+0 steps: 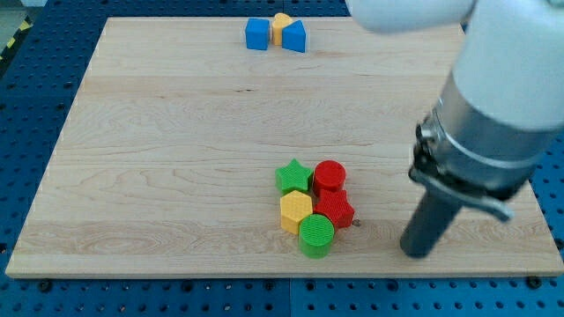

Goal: Separate the red star and green circle

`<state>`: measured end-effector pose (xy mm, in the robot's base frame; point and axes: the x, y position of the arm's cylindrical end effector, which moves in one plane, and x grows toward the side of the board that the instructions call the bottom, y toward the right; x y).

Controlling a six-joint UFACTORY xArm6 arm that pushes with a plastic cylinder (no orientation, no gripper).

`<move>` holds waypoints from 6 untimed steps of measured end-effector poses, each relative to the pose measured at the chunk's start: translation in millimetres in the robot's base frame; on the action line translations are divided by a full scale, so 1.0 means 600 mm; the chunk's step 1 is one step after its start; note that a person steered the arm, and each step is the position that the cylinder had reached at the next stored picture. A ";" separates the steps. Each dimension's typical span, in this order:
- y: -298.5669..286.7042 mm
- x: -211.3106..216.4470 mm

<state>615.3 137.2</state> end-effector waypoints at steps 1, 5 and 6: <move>-0.001 0.004; -0.180 0.005; -0.224 0.005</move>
